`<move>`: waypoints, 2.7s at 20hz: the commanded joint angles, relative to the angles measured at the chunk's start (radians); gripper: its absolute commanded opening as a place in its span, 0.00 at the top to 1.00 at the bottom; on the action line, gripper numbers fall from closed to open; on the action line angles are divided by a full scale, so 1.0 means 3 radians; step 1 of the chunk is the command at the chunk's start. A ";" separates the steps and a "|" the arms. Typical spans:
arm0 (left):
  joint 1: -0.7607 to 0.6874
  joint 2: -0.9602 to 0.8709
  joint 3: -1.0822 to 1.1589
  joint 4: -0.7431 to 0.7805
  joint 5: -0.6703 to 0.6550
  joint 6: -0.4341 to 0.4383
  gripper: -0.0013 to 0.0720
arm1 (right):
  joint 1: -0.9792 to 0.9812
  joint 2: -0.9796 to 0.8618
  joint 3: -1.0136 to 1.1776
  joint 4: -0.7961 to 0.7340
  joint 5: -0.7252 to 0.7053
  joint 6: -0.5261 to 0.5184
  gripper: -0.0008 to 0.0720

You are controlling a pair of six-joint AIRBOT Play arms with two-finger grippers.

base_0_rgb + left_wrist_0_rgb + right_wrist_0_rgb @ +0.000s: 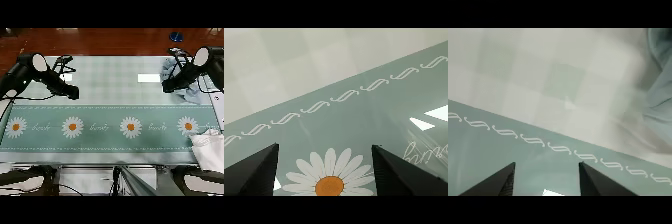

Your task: Fold the shirts.

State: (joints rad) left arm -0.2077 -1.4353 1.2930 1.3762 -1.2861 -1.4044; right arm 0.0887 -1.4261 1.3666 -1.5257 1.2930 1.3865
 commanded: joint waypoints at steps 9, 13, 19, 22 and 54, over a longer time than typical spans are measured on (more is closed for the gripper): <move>0.0047 0.0005 0.0005 -0.0248 0.0174 -0.0037 0.05 | -0.0216 -0.0066 0.0006 -0.1368 -0.2220 0.0544 0.30; 0.0047 0.0009 0.0011 -0.0251 0.0406 -0.0034 0.05 | -0.0718 -0.0375 0.0011 -0.0973 -0.2302 0.0707 0.15; 0.0046 0.0008 0.0011 -0.0251 0.0463 -0.0034 0.05 | -0.1108 -0.0725 0.0011 -0.0431 -0.2295 0.0698 0.16; 0.0046 0.0008 0.0011 -0.0252 0.0463 -0.0034 0.05 | -0.1067 -0.0950 0.0011 -0.0140 -0.2230 0.0652 0.20; -0.0313 0.1573 -0.0577 -0.1244 -0.0089 0.0013 0.26 | 0.1574 0.0495 0.0000 -0.0006 -0.0739 0.0553 0.96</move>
State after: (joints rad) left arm -0.2703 -0.9680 1.2823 1.0058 -1.3537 -1.3998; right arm 0.5297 -1.1526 1.3666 -1.3964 1.0573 1.5204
